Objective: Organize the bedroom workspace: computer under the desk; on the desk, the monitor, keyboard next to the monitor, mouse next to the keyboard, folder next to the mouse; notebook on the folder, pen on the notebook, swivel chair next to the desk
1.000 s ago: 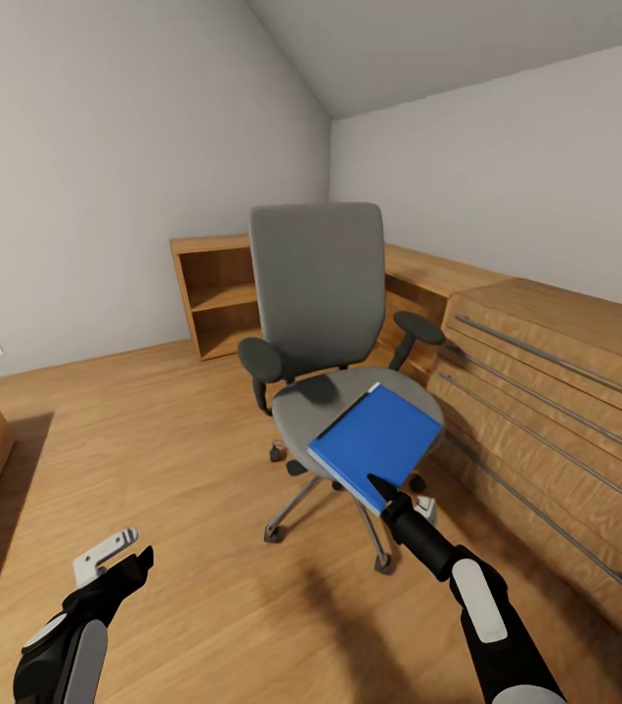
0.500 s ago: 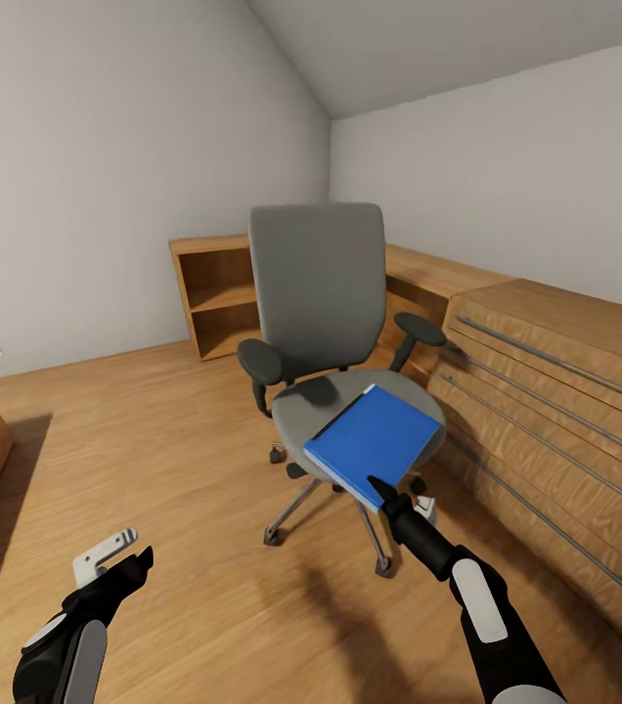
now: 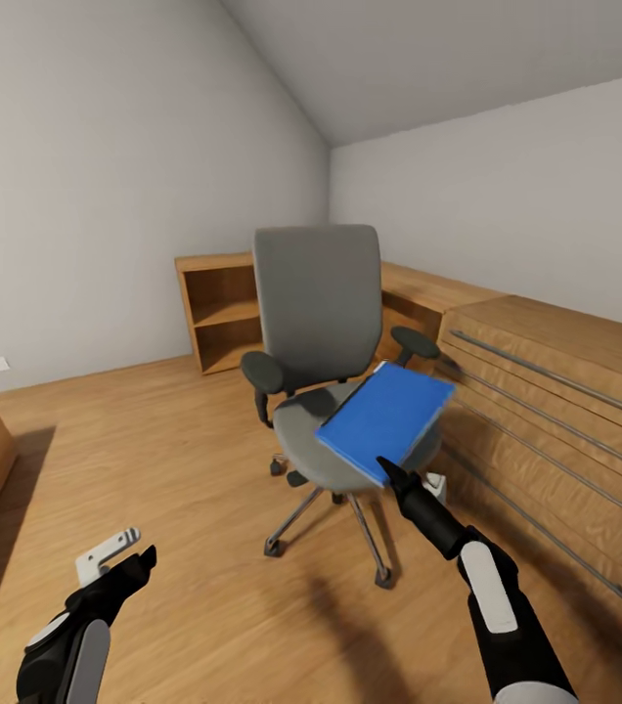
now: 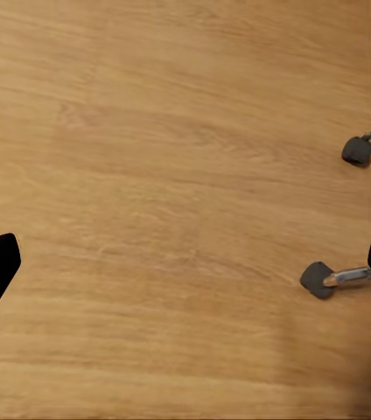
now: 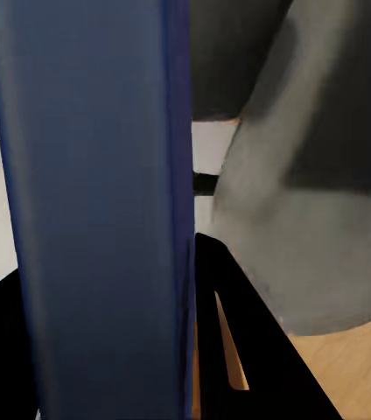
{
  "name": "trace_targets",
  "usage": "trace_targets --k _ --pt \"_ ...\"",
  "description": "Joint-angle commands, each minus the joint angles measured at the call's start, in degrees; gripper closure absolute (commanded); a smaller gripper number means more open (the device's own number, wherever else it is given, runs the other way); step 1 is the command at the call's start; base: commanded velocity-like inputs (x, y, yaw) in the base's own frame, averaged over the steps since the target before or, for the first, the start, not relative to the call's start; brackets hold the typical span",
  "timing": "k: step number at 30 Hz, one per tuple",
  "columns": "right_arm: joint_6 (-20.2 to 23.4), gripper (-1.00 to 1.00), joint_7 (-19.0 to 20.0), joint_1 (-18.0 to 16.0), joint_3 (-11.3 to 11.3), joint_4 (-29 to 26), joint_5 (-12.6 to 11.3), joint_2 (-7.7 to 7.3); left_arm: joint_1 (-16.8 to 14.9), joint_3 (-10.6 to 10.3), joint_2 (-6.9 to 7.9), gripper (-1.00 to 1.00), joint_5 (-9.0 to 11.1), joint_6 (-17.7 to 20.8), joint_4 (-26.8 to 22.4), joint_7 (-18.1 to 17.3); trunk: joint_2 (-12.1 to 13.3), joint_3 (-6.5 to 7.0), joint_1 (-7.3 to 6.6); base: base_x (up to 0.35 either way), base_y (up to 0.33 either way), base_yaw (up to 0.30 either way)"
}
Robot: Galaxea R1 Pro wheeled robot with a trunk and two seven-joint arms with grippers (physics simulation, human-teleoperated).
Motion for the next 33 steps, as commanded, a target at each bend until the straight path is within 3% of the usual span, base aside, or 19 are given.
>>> trace_targets --k 1,6,11,18,25,33 --pt "0.40 1.00 0.02 -0.02 -0.18 -0.60 -0.03 0.07 -0.04 0.00 -0.04 -1.00 0.61 0.23 -0.08 0.40 -0.01 0.17 -0.06 -0.262 0.000 0.000" --pt "0.26 1.00 -0.49 0.25 -0.05 -6.95 0.15 0.31 -0.04 -0.13 -0.06 -1.00 0.62 0.23 -0.08 0.40 0.84 1.20 -0.58 -0.323 0.000 0.000" --pt "0.30 1.00 -0.67 0.30 0.02 -8.57 -0.10 0.61 -0.04 -0.14 -0.01 -1.00 0.63 0.23 0.11 0.42 2.84 2.09 -1.67 -0.316 0.000 0.000" --pt "1.78 1.00 -1.67 0.57 0.66 -10.09 -0.20 0.49 -0.04 -0.14 0.03 -1.00 0.63 0.23 0.18 0.56 5.65 3.35 -3.21 -0.065 0.000 0.000" --pt "6.43 1.00 3.76 1.53 0.52 -10.91 -0.90 0.12 -0.04 -0.14 0.03 -1.00 0.63 0.26 0.25 0.48 8.46 4.61 -4.75 -0.003 0.000 0.000" --pt "6.79 1.00 4.55 2.39 0.51 -12.80 -1.02 0.25 -0.04 -0.22 0.13 -1.00 0.69 0.53 0.76 0.30 11.67 6.04 -6.51 0.000 0.000 0.000"
